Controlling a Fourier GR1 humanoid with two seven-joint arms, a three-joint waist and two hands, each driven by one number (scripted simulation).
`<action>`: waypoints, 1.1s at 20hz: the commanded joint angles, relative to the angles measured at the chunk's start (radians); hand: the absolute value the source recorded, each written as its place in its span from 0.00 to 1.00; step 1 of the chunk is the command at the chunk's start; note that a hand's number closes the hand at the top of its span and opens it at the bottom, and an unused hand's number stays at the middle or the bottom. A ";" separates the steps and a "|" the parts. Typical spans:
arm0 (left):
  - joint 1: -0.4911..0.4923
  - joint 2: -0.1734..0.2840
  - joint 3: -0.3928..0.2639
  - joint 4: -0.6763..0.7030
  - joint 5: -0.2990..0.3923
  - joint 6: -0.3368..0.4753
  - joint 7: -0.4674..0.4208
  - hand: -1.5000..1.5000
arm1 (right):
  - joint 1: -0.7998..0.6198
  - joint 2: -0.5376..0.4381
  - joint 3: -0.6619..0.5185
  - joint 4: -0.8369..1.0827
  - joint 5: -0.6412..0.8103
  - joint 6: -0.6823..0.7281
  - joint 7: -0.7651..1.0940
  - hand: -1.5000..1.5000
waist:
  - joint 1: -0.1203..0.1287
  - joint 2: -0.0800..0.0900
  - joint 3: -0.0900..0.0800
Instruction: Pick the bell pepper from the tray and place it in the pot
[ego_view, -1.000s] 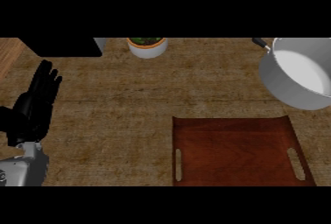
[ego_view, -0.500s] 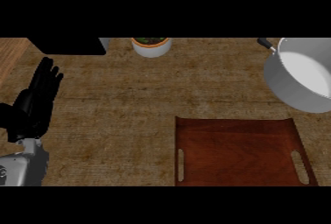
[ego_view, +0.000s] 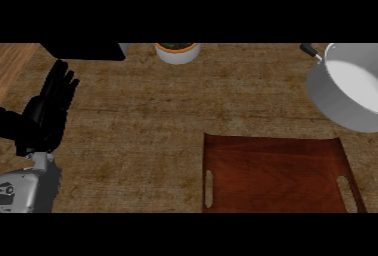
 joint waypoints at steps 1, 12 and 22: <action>-0.026 0.016 0.009 0.002 0.005 -0.006 0.014 0.50 | -0.075 0.054 0.041 0.125 0.166 -0.251 -0.056 1.00 | 0.016 0.005 0.001; -0.041 -0.021 -0.035 0.016 -0.023 0.006 0.014 0.50 | -0.303 0.068 0.071 0.631 0.276 -0.237 -0.173 1.00 | 0.030 0.017 0.004; -0.017 -0.009 -0.008 0.000 0.010 -0.019 -0.003 0.50 | -0.396 0.134 0.051 0.771 0.227 0.086 -0.252 0.00 | 0.031 0.015 0.004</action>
